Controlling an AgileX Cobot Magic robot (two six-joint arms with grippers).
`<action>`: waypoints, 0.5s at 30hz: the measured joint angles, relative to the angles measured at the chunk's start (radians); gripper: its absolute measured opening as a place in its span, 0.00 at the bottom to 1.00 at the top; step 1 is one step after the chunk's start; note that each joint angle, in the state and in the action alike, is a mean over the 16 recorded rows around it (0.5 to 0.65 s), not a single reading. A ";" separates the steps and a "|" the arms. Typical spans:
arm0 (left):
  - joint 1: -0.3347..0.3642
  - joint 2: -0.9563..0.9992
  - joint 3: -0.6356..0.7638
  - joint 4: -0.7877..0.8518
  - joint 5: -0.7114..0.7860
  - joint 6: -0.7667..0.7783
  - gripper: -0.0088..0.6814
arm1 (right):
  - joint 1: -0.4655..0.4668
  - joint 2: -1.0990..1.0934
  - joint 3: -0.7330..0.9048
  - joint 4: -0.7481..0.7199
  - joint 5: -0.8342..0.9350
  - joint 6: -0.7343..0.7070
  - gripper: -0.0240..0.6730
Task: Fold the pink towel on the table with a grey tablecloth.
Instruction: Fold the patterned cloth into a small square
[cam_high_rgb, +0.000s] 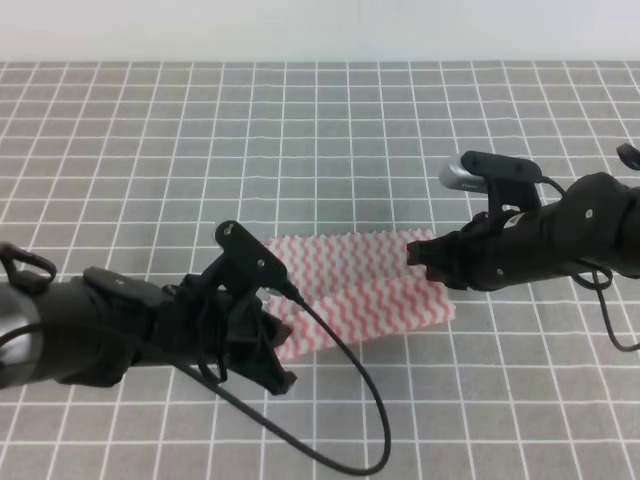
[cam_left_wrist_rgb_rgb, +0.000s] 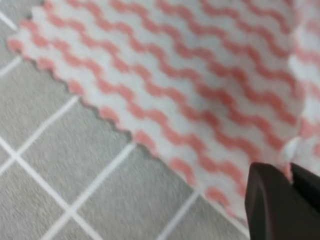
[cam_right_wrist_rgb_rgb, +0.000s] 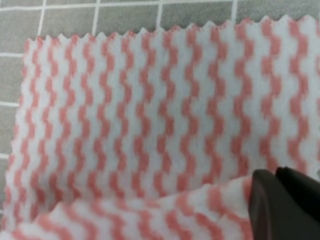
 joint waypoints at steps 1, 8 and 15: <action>0.000 0.004 -0.005 -0.008 -0.005 -0.002 0.01 | -0.003 0.000 0.000 0.000 0.001 0.000 0.01; 0.000 0.031 -0.042 -0.034 -0.037 -0.012 0.01 | -0.008 0.000 0.000 0.001 0.000 0.000 0.01; 0.000 0.046 -0.073 -0.036 -0.083 -0.027 0.01 | -0.009 0.000 0.000 0.001 -0.007 0.000 0.01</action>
